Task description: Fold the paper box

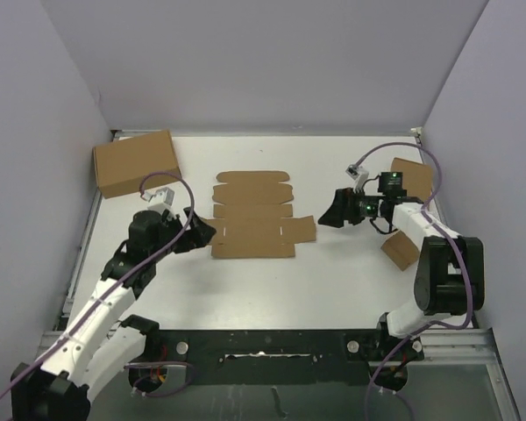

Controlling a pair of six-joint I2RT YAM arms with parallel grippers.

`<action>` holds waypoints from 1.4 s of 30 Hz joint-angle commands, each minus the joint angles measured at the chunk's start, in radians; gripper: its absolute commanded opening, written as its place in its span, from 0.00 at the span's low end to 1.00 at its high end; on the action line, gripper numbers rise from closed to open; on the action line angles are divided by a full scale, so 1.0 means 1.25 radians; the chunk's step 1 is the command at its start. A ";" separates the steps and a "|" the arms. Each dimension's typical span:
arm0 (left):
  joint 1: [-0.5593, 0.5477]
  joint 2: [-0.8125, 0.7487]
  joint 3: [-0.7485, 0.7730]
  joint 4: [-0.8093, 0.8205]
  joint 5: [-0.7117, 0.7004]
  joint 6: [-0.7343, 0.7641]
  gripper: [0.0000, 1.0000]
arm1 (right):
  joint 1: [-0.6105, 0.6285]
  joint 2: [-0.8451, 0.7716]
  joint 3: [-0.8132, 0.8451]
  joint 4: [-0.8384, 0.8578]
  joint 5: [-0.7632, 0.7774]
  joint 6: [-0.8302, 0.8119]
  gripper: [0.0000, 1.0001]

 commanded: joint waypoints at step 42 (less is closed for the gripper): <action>0.008 -0.008 -0.167 0.166 0.127 -0.239 0.74 | -0.019 0.202 0.038 -0.112 -0.053 0.183 0.02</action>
